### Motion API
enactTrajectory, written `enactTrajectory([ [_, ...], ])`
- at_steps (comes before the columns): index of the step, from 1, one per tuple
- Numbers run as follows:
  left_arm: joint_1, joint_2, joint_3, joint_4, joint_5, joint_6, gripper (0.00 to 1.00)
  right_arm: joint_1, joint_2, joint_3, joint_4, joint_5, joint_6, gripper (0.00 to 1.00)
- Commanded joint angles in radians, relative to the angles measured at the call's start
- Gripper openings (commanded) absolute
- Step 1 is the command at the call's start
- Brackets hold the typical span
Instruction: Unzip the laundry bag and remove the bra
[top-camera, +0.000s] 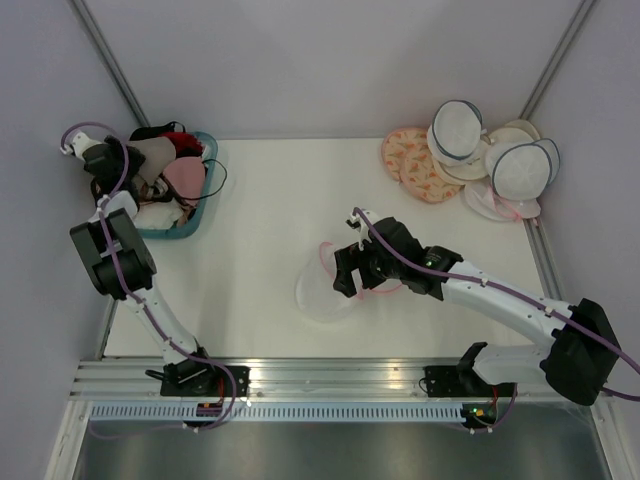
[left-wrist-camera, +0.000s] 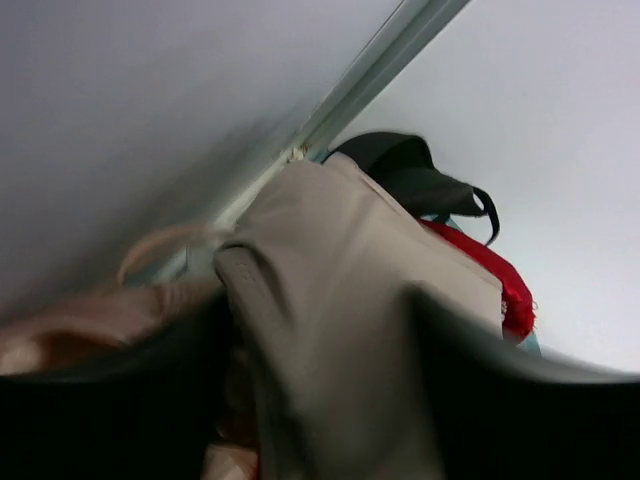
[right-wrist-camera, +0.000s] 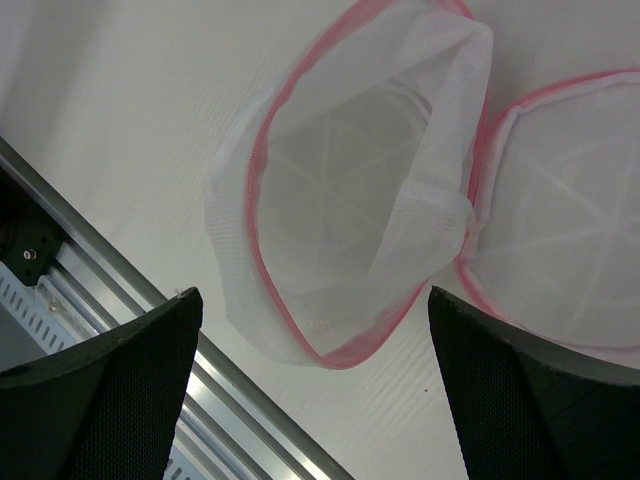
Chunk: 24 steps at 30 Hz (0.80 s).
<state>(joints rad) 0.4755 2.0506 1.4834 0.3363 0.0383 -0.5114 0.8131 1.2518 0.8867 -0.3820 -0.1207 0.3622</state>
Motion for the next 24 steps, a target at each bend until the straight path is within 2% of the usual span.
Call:
enactTrajectory([
  [1,0.018,-0.116,-0.125,0.064,-0.02,-0.134,0.86,-0.003,-0.015,0.04,0.003,0.035,-0.006,0.98],
  [3,0.018,-0.176,-0.236,0.111,-0.032,-0.162,0.91,-0.003,-0.046,0.031,0.008,0.055,-0.012,0.98],
  [4,0.018,-0.232,-0.265,0.125,-0.031,-0.192,0.99,-0.003,-0.06,0.025,0.011,0.058,-0.025,0.98],
  [6,0.015,-0.279,-0.319,0.116,-0.023,-0.231,1.0,-0.003,-0.104,0.006,0.017,0.078,-0.026,0.98],
  [9,0.014,-0.395,-0.426,0.136,-0.006,-0.249,1.0,-0.003,-0.175,-0.014,0.019,0.188,-0.014,0.98],
  [12,-0.003,-0.542,-0.56,0.176,-0.006,-0.266,1.0,-0.005,-0.261,-0.055,0.032,0.349,0.032,0.98],
  [13,-0.014,-0.588,-0.621,0.181,-0.021,-0.277,1.0,-0.008,-0.275,-0.071,0.026,0.446,0.05,0.98],
  [17,-0.078,-0.763,-0.693,0.161,-0.02,-0.277,1.0,-0.025,-0.269,-0.094,-0.026,0.61,0.121,0.98],
  [19,-0.136,-0.834,-0.719,0.119,-0.026,-0.308,1.0,-0.037,-0.253,-0.132,-0.015,0.641,0.176,0.98],
  [21,-0.191,-0.878,-0.759,0.107,0.024,-0.325,1.0,-0.055,-0.241,-0.163,0.014,0.639,0.202,0.98],
  [24,-0.286,-0.975,-0.822,0.09,0.099,-0.28,1.0,-0.089,-0.285,-0.242,0.077,0.63,0.244,0.98],
])
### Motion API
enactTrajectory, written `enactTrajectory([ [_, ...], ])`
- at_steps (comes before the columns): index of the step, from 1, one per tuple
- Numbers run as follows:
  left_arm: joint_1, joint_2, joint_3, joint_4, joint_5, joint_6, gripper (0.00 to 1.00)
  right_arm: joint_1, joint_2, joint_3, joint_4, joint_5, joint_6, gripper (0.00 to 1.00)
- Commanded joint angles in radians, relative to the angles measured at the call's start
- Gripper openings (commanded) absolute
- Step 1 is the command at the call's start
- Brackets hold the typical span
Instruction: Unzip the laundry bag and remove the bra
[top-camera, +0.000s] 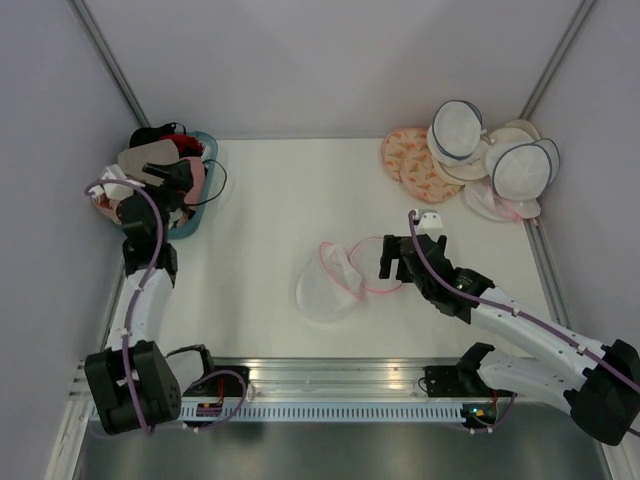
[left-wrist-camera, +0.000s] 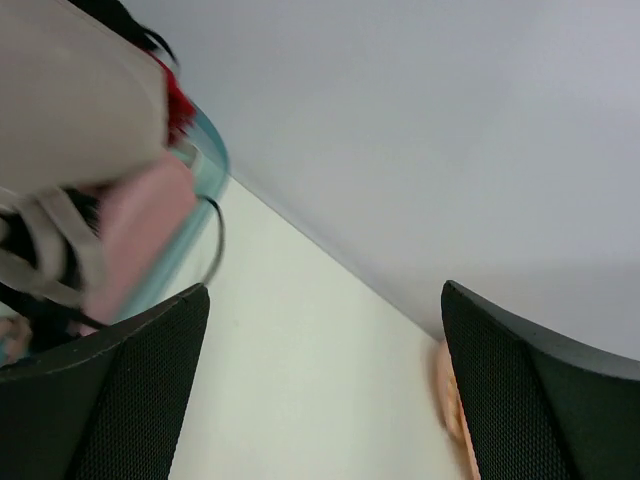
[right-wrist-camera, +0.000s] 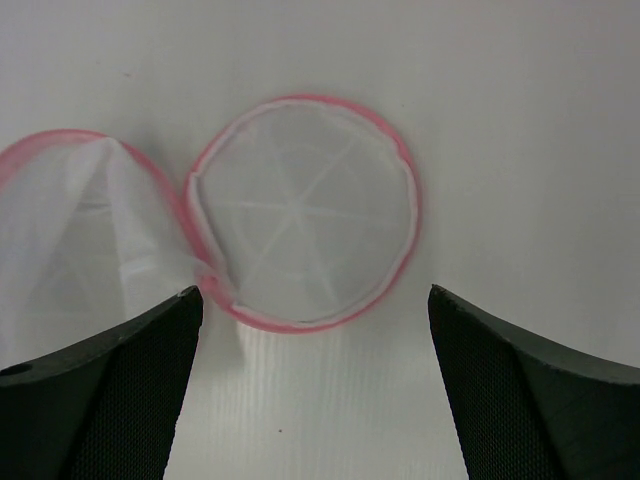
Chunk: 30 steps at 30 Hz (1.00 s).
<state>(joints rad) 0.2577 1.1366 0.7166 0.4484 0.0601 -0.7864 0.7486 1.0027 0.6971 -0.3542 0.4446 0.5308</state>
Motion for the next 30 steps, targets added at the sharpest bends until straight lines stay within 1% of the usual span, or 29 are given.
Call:
enactTrajectory([
  [1,-0.089,-0.11,-0.072,-0.025,0.136,0.006,1.0,-0.029,-0.053,-0.092,0.078,0.059,0.081,0.98],
  [2,-0.124,-0.127,-0.1,-0.028,0.177,0.016,1.0,-0.037,-0.079,-0.106,0.086,0.059,0.083,0.98],
  [3,-0.139,-0.145,-0.108,-0.043,0.255,0.048,1.0,-0.057,-0.09,-0.119,0.089,0.057,0.083,0.98],
  [4,-0.156,-0.176,-0.114,-0.109,0.28,0.062,1.0,-0.067,-0.096,-0.137,0.092,0.049,0.083,0.98],
  [5,-0.191,-0.198,-0.121,-0.129,0.306,0.088,1.0,-0.077,-0.102,-0.146,0.093,0.045,0.086,0.98],
  [6,-0.21,-0.218,-0.132,-0.145,0.363,0.101,1.0,-0.1,-0.104,-0.154,0.096,0.042,0.09,0.98],
  [7,-0.227,-0.266,-0.159,-0.172,0.383,0.113,1.0,-0.109,-0.101,-0.175,0.109,0.023,0.095,0.98],
  [8,-0.276,-0.291,-0.172,-0.195,0.394,0.118,1.0,-0.121,-0.09,-0.186,0.115,0.008,0.106,0.98],
  [9,-0.294,-0.316,-0.184,-0.209,0.429,0.125,1.0,-0.152,-0.085,-0.198,0.122,-0.007,0.121,0.98],
  [10,-0.313,-0.342,-0.195,-0.223,0.446,0.137,1.0,-0.166,-0.081,-0.229,0.147,-0.021,0.132,0.98],
  [11,-0.333,-0.389,-0.209,-0.29,0.449,0.144,1.0,-0.178,-0.073,-0.246,0.159,-0.046,0.147,0.98],
  [12,-0.366,-0.418,-0.216,-0.312,0.457,0.142,1.0,-0.202,-0.067,-0.264,0.176,-0.056,0.181,0.98],
  [13,-0.38,-0.448,-0.245,-0.323,0.474,0.145,1.0,-0.212,-0.059,-0.296,0.217,-0.067,0.195,0.97],
  [14,-0.406,-0.51,-0.259,-0.351,0.478,0.145,1.0,-0.225,-0.038,-0.31,0.265,-0.098,0.205,0.95],
  [15,-0.414,-0.541,-0.276,-0.364,0.481,0.141,1.0,-0.23,-0.026,-0.32,0.265,-0.104,0.215,0.95],
  [18,-0.42,-0.656,-0.325,-0.441,0.481,0.142,1.0,-0.235,0.045,-0.329,0.331,-0.151,0.21,0.89],
  [19,-0.42,-0.682,-0.339,-0.442,0.486,0.145,1.0,-0.233,0.06,-0.332,0.366,-0.164,0.207,0.87],
  [21,-0.42,-0.736,-0.347,-0.505,0.483,0.15,1.0,-0.233,0.097,-0.334,0.42,-0.191,0.199,0.81],
  [23,-0.42,-0.756,-0.356,-0.519,0.488,0.15,1.0,-0.235,0.131,-0.332,0.443,-0.199,0.195,0.76],
  [24,-0.42,-0.761,-0.356,-0.525,0.481,0.15,1.0,-0.233,0.143,-0.329,0.448,-0.198,0.193,0.68],
  [26,-0.42,-0.759,-0.344,-0.551,0.481,0.156,1.0,-0.235,0.183,-0.308,0.442,-0.182,0.189,0.58],
  [27,-0.42,-0.759,-0.339,-0.557,0.484,0.156,1.0,-0.235,0.198,-0.297,0.425,-0.172,0.186,0.5],
  [28,-0.42,-0.758,-0.333,-0.566,0.486,0.156,1.0,-0.233,0.227,-0.279,0.411,-0.14,0.186,0.46],
  [30,-0.42,-0.758,-0.325,-0.582,0.492,0.161,1.0,-0.233,0.258,-0.242,0.358,-0.1,0.184,0.42],
])
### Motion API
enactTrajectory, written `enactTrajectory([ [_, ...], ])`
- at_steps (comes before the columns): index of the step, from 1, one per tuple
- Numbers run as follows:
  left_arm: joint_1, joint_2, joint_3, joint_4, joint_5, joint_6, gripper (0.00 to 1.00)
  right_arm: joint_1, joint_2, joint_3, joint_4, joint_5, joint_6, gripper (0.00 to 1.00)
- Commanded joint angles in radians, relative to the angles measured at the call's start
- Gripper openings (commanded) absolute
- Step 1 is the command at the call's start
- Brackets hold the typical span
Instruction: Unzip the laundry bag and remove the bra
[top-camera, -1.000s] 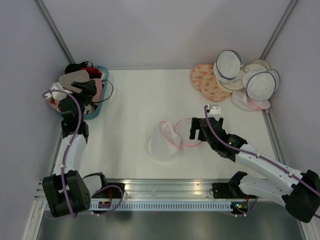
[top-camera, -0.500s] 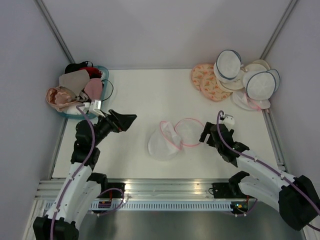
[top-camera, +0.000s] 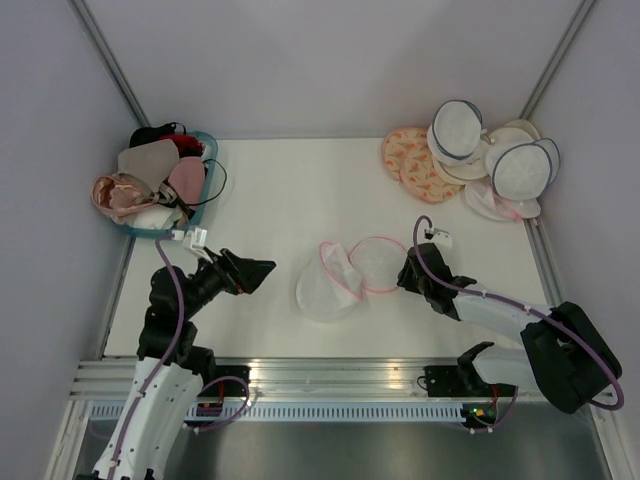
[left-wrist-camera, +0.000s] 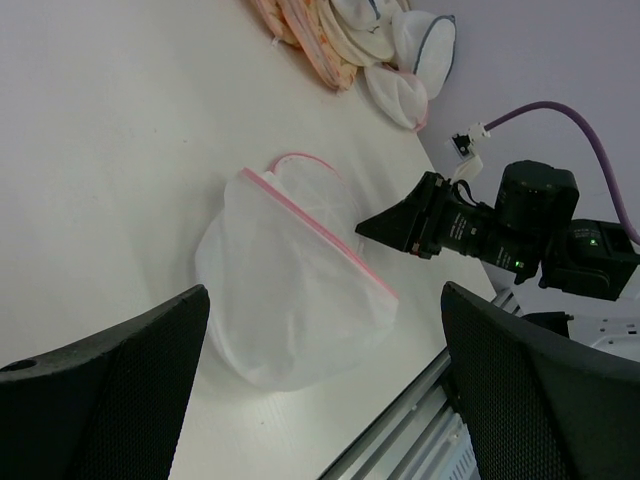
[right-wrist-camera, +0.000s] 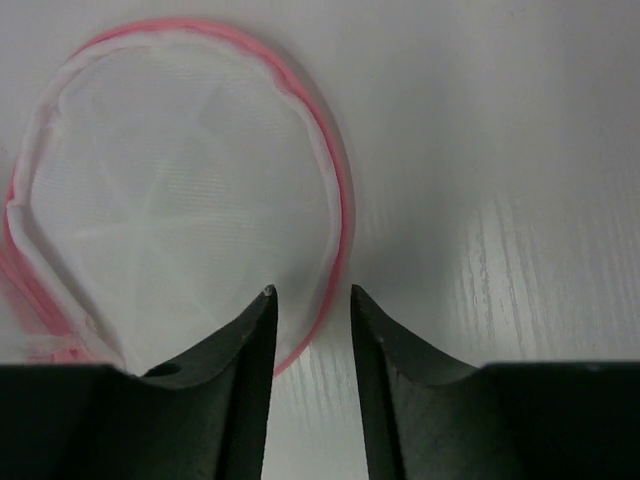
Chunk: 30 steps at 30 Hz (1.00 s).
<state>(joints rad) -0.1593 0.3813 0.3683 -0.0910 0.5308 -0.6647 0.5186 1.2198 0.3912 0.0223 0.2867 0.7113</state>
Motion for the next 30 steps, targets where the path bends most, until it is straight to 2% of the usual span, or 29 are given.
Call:
enactTrajectory([
  [1,-0.003,-0.008,0.027,-0.055,0.02,0.039,1.0,-0.003,0.068,0.072,-0.048,0.092,0.005,0.39],
  [2,-0.003,-0.015,0.027,-0.056,0.021,0.042,1.0,-0.003,0.081,0.08,-0.064,0.109,0.019,0.34],
  [3,-0.003,-0.019,0.027,-0.059,0.02,0.04,1.0,-0.003,0.09,0.09,-0.071,0.114,0.016,0.22],
  [4,-0.003,-0.028,0.027,-0.067,0.02,0.042,1.0,-0.003,0.108,0.097,-0.077,0.124,0.019,0.15],
  [5,-0.003,-0.036,0.026,-0.07,0.017,0.042,1.0,-0.003,0.115,0.104,-0.094,0.134,0.04,0.05],
  [6,-0.003,-0.039,0.027,-0.079,0.017,0.042,1.0,-0.003,0.122,0.116,-0.099,0.14,0.043,0.0],
  [10,-0.003,-0.056,0.027,-0.104,0.031,0.045,1.0,-0.003,0.132,0.136,-0.128,0.193,0.06,0.0],
  [13,-0.003,-0.067,0.037,-0.133,0.035,0.051,1.0,-0.003,0.064,0.158,-0.192,0.296,0.094,0.0],
  [18,-0.003,-0.091,0.044,-0.161,0.037,0.056,1.0,-0.003,-0.077,0.3,-0.406,0.605,0.073,0.01],
  [21,-0.003,-0.104,0.041,-0.167,0.031,0.053,1.0,-0.003,-0.104,0.403,-0.492,0.721,0.025,0.0],
  [24,-0.003,-0.108,0.037,-0.173,0.029,0.043,1.0,-0.002,-0.092,0.5,-0.567,0.804,-0.038,0.0],
  [26,-0.003,-0.111,0.034,-0.176,0.029,0.04,1.0,0.0,-0.072,0.556,-0.571,0.783,-0.145,0.0],
  [28,-0.003,-0.117,0.032,-0.179,0.026,0.039,1.0,0.01,-0.016,0.593,-0.599,0.754,-0.226,0.01],
  [30,-0.003,-0.12,0.029,-0.187,0.024,0.034,1.0,0.053,0.076,0.641,-0.639,0.813,-0.245,0.0],
])
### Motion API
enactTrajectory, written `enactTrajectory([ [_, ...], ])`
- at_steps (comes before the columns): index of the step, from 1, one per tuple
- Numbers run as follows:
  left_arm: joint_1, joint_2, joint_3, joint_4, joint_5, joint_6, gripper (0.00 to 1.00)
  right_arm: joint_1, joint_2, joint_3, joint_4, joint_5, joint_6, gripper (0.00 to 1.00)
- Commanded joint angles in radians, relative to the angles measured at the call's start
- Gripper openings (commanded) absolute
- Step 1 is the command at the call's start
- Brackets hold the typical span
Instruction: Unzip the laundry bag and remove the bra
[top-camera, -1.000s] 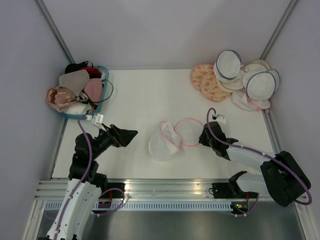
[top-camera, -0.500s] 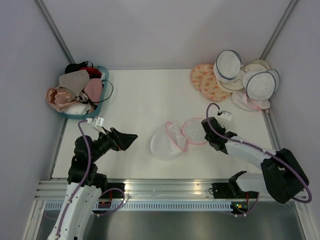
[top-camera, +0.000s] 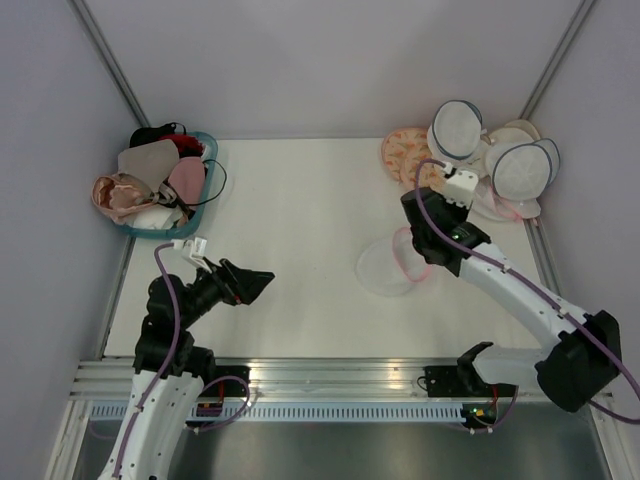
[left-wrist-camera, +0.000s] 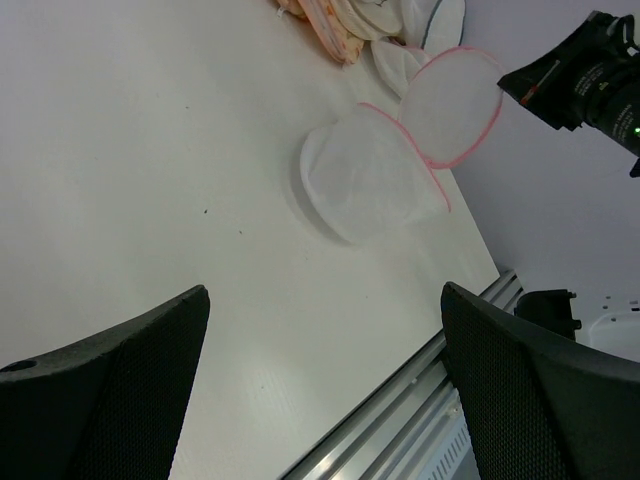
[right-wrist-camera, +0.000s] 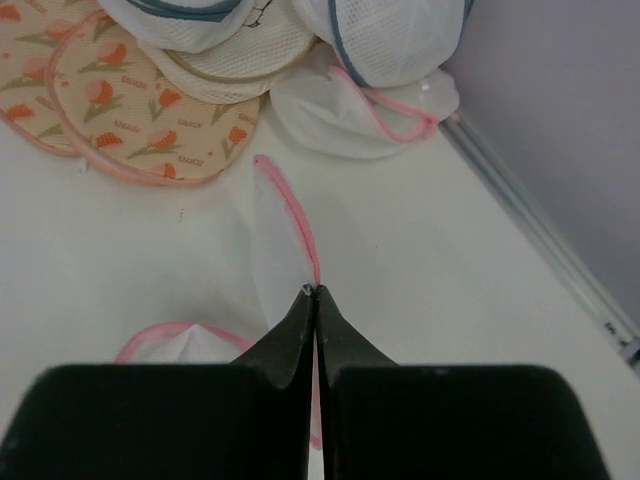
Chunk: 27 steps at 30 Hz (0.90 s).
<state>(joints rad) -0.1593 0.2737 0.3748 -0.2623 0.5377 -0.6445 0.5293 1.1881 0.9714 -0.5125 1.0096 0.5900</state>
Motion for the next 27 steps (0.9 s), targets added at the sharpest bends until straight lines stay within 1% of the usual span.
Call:
enactTrajectory([
  [1,-0.003,-0.021,0.019,-0.017,0.012,0.011,1.0,0.113,0.145,0.072,-0.121,0.177,-0.127,0.0],
  [2,-0.003,-0.025,0.015,-0.018,0.01,0.008,1.0,0.153,0.18,0.087,-0.136,0.22,-0.163,0.0],
  [3,-0.003,-0.028,0.013,-0.023,0.011,0.006,1.0,0.193,0.256,0.098,-0.147,0.245,-0.176,0.0],
  [4,-0.003,-0.039,0.009,-0.029,0.008,0.006,1.0,0.265,0.295,0.124,-0.176,0.283,-0.183,0.0],
  [5,-0.003,-0.045,0.006,-0.034,0.005,0.008,1.0,0.3,0.332,0.134,-0.187,0.291,-0.2,0.01],
  [6,-0.003,-0.05,0.003,-0.041,-0.005,0.008,1.0,0.369,0.4,0.142,-0.187,0.29,-0.222,0.0],
  [8,-0.003,-0.062,0.0,-0.055,-0.005,0.008,1.0,0.437,0.473,0.142,-0.137,0.284,-0.272,0.01],
  [10,-0.003,-0.068,0.003,-0.067,-0.011,0.009,0.99,0.515,0.507,0.145,-0.11,0.256,-0.279,0.01],
  [15,-0.003,-0.102,-0.004,-0.087,-0.015,0.002,1.0,0.635,0.574,0.153,-0.107,0.228,-0.239,0.0],
  [16,-0.003,-0.103,-0.004,-0.089,-0.018,0.002,1.0,0.664,0.576,0.153,-0.113,0.228,-0.223,0.02],
  [17,-0.003,-0.102,-0.004,-0.092,-0.019,0.0,1.0,0.676,0.571,0.162,-0.122,0.222,-0.204,0.15],
  [18,-0.003,-0.103,-0.004,-0.097,-0.021,-0.001,1.0,0.682,0.561,0.162,-0.12,0.184,-0.2,0.34],
  [19,-0.003,-0.102,-0.004,-0.097,-0.024,-0.001,1.0,0.69,0.542,0.155,-0.094,0.167,-0.199,0.72],
  [20,-0.003,-0.099,-0.005,-0.101,-0.024,-0.003,1.0,0.695,0.478,0.142,-0.065,0.149,-0.203,0.85],
  [21,-0.003,-0.1,-0.002,-0.101,-0.025,-0.003,1.0,0.698,0.432,0.127,-0.026,0.076,-0.222,0.94],
  [22,-0.003,-0.099,-0.001,-0.101,-0.024,-0.004,0.99,0.702,0.382,0.087,0.055,0.045,-0.238,0.98],
  [23,-0.003,-0.099,0.003,-0.101,-0.022,-0.004,1.0,0.704,0.27,0.067,0.095,0.008,-0.248,0.98],
  [24,-0.003,-0.099,0.004,-0.103,-0.016,-0.003,1.0,0.704,0.211,0.044,0.135,-0.027,-0.257,0.98],
  [25,-0.003,-0.102,0.009,-0.101,-0.013,-0.001,1.0,0.709,0.156,-0.001,0.207,-0.114,-0.274,0.98],
  [26,-0.003,-0.099,0.009,-0.101,-0.013,0.0,1.0,0.71,0.052,-0.023,0.238,-0.147,-0.274,0.98],
  [27,-0.003,-0.099,0.012,-0.1,-0.01,0.002,1.0,0.71,0.007,-0.042,0.27,-0.169,-0.271,0.98],
])
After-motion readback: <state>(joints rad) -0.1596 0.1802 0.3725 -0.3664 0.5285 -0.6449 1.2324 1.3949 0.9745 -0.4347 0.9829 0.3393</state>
